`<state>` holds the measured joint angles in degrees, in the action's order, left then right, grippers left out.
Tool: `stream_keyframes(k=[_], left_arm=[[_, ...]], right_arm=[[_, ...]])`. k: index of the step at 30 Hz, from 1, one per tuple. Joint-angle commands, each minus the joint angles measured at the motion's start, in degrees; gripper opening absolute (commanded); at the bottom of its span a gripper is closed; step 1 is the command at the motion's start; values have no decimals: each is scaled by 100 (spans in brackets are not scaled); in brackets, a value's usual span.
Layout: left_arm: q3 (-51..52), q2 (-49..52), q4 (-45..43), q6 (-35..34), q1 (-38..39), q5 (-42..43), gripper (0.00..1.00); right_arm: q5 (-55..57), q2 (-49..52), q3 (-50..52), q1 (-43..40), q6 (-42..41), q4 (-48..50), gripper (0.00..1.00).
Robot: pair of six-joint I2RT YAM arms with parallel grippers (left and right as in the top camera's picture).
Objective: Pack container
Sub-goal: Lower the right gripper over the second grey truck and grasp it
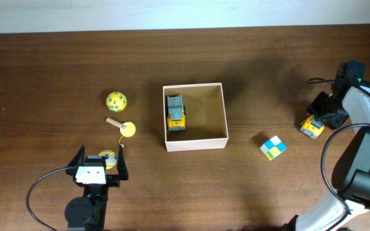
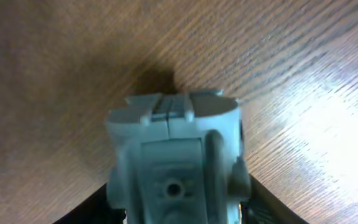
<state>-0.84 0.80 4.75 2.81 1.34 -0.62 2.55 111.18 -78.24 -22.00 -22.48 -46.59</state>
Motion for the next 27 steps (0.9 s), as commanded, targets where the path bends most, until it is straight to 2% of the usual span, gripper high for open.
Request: stream_keyframes(k=[1, 6, 9, 12, 27], left_arm=[[31, -17, 4, 92, -35, 44, 99], [31, -17, 4, 92, -35, 46, 99], [31, -17, 4, 92, -35, 46, 99], [31, -17, 4, 92, -35, 46, 99], [31, -17, 4, 92, -35, 44, 99]], right_arm=[[111, -109, 170, -26, -48, 74, 53], [109, -109, 199, -26, -48, 118, 52], [109, -109, 199, -26, -48, 120, 42], [103, -109, 195, -26, -48, 125, 39], [-358, -136, -291, -15, -17, -273, 39]])
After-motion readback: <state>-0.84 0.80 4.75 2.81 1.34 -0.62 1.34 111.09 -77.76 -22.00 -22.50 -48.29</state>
